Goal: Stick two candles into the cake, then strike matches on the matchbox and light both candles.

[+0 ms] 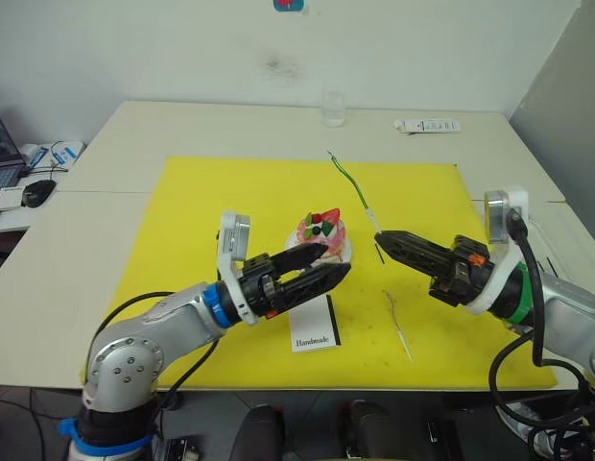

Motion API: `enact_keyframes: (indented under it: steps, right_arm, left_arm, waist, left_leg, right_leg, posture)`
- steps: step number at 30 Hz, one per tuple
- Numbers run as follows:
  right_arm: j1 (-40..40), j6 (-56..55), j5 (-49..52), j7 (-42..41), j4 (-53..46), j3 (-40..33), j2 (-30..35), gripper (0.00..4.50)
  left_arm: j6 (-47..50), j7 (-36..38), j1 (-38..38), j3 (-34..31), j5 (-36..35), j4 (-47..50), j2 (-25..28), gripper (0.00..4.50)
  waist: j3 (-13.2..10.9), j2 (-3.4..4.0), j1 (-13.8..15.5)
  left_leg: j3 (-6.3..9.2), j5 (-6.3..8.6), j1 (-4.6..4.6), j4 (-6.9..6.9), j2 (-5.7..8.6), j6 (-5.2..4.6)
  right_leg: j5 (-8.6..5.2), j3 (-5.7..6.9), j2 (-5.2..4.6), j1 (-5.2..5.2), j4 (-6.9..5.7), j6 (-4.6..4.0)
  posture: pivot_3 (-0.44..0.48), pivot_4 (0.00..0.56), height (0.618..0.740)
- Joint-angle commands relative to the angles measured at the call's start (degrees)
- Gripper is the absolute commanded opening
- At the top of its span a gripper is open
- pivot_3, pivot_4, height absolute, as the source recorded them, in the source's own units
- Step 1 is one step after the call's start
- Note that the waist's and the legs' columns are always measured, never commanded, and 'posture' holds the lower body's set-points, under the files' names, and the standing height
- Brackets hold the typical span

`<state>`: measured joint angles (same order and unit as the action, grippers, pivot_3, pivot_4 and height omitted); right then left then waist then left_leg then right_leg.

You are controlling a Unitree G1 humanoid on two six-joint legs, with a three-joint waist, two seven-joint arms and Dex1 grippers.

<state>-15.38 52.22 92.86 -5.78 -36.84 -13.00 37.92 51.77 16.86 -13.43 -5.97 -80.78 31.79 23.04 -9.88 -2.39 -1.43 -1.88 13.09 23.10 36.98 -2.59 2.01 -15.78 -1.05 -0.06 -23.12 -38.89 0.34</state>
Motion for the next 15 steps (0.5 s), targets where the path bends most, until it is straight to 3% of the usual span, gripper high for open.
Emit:
enact_keyframes:
  steps: [1, 6, 15]
  right_arm:
    - [-2.2, -2.5, 6.8, 2.9, 0.0, 1.8, 0.7, 0.03]
    - [-3.2, -4.2, 11.5, 5.5, -0.3, 4.7, 1.2, 0.03]
    - [-3.4, -6.4, 14.8, 7.3, -1.6, 7.7, 2.7, 0.03]
  left_arm:
    - [-3.4, -6.2, -1.2, 0.0, -8.7, 0.4, -3.4, 4.50]
    - [-6.4, -10.9, -2.3, 0.8, -16.2, -0.5, -6.2, 4.50]
    - [-7.0, -11.1, -4.5, 2.2, -22.1, -3.5, -4.9, 4.50]
  waist:
    - [0.0, 0.00, 0.0]
    - [0.0, 0.00, 0.0]
    - [0.0, 0.00, 0.0]
  left_leg:
    - [0.01, 0.00, 0.00, 0.00, -0.02, 0.00]
    - [0.08, 0.00, -0.01, -0.01, -0.08, 0.00]
    - [0.04, -0.01, -0.03, 0.02, -0.04, 0.00]
  right_leg:
    - [-0.01, 0.01, 0.00, 0.00, -0.01, 0.01]
    - [-0.01, 0.07, 0.04, -0.01, -0.05, 0.01]
    - [0.00, 0.03, 0.09, 0.00, -0.06, 0.02]
  posture:
    - [0.000, 0.150, 0.740]
    - [0.000, 0.150, 0.740]
    - [0.000, 0.150, 0.740]
